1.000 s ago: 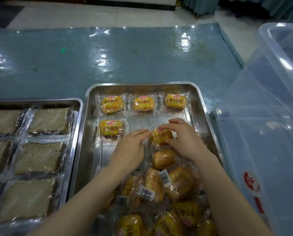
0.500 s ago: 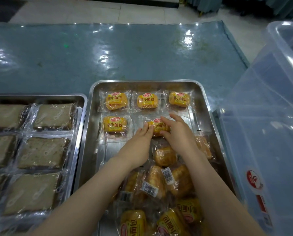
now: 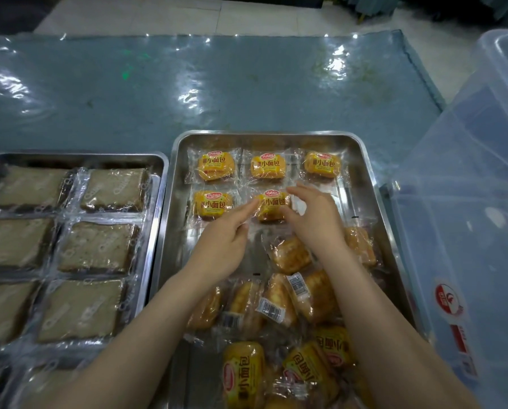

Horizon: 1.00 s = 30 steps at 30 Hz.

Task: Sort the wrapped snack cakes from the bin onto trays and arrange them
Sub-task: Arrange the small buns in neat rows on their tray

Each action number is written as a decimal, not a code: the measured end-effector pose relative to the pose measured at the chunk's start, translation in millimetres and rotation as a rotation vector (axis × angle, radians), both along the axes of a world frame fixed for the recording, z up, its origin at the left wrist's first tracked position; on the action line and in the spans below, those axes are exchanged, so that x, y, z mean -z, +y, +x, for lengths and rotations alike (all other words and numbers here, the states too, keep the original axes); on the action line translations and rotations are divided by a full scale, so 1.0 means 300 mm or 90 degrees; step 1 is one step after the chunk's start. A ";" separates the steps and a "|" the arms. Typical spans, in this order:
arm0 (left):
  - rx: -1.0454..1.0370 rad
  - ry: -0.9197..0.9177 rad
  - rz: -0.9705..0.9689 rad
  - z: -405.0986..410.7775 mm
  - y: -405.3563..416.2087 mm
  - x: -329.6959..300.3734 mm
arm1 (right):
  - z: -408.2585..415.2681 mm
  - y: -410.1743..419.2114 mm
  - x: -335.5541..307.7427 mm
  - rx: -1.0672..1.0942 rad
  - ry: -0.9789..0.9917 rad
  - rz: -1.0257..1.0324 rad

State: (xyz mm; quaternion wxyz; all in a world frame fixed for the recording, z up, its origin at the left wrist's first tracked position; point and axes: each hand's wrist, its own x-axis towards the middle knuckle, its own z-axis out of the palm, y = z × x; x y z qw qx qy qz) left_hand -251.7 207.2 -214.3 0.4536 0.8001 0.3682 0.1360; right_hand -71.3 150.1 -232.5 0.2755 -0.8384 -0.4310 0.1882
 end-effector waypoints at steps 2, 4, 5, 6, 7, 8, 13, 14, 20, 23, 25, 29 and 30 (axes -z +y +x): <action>-0.008 0.009 -0.016 -0.034 -0.018 0.003 | 0.006 -0.062 -0.027 0.048 0.002 0.049; -0.022 0.028 -0.020 -0.066 -0.038 0.009 | 0.026 -0.141 -0.044 0.101 -0.025 0.053; -0.029 0.039 -0.014 -0.080 -0.049 0.013 | 0.040 -0.182 -0.048 0.121 -0.047 0.040; -0.034 0.050 -0.003 -0.092 -0.061 0.017 | 0.055 -0.222 -0.050 0.139 -0.062 0.021; -0.037 0.064 0.013 -0.102 -0.072 0.021 | 0.066 -0.258 -0.050 0.156 -0.067 -0.002; -0.039 0.083 0.031 -0.110 -0.082 0.026 | 0.073 -0.290 -0.048 0.169 -0.067 -0.030; -0.038 0.136 0.054 -0.133 -0.128 0.049 | 0.056 -0.373 -0.015 0.123 -0.058 -0.142; -0.035 0.137 0.056 -0.134 -0.134 0.051 | 0.060 -0.375 -0.014 0.120 -0.045 -0.127; 0.023 0.343 0.096 -0.160 -0.127 0.108 | 0.077 -0.375 -0.009 0.173 0.190 0.063; 0.068 0.416 0.135 -0.172 -0.132 0.139 | 0.065 -0.358 -0.011 0.221 0.337 0.142; 0.067 0.415 0.136 -0.174 -0.135 0.145 | 0.066 -0.340 -0.013 0.298 0.464 0.175; 0.073 0.423 0.135 -0.175 -0.135 0.146 | 0.071 -0.319 -0.015 0.377 0.503 0.128; 0.073 0.424 0.132 -0.175 -0.136 0.145 | 0.070 -0.318 -0.015 0.357 0.479 0.112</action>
